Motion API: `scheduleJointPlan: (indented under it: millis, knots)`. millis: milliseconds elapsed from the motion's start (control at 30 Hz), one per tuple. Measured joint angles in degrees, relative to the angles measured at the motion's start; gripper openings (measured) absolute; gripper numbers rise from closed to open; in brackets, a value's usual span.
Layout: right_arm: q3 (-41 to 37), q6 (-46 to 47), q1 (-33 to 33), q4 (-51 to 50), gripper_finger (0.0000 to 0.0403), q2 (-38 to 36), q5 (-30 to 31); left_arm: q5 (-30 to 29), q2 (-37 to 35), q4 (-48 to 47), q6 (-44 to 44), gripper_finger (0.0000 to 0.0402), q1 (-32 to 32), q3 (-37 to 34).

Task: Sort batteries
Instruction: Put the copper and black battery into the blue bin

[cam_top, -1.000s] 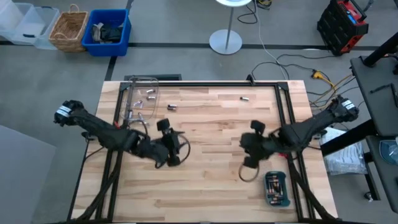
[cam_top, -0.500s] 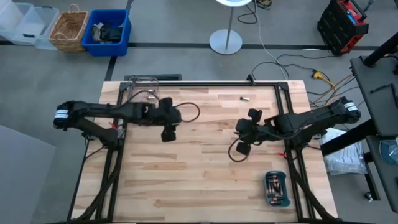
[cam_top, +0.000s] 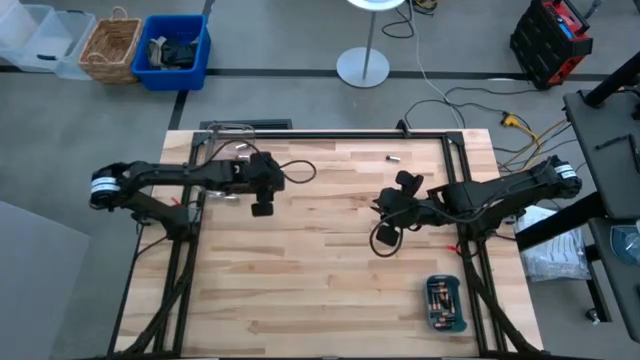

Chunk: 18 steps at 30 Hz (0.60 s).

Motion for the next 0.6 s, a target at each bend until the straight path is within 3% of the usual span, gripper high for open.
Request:
scheduleJointPlan:
  millis: [100,233,600]
  knots:
    - [0.0,-0.3,0.0,0.7,0.0070,0.0,0.0,0.3,0.0,5.6,3.5,0.0162,2.9,-3.5]
    - [0.0,-0.2,0.0,0.8,0.0080,0.0,0.0,4.9,0.1,11.8,7.6,0.0162,7.4,-6.7]
    - [0.0,-0.2,0.0,1.5,0.0100,0.0,0.0,9.9,5.8,17.0,13.0,0.0162,13.6,-7.8]
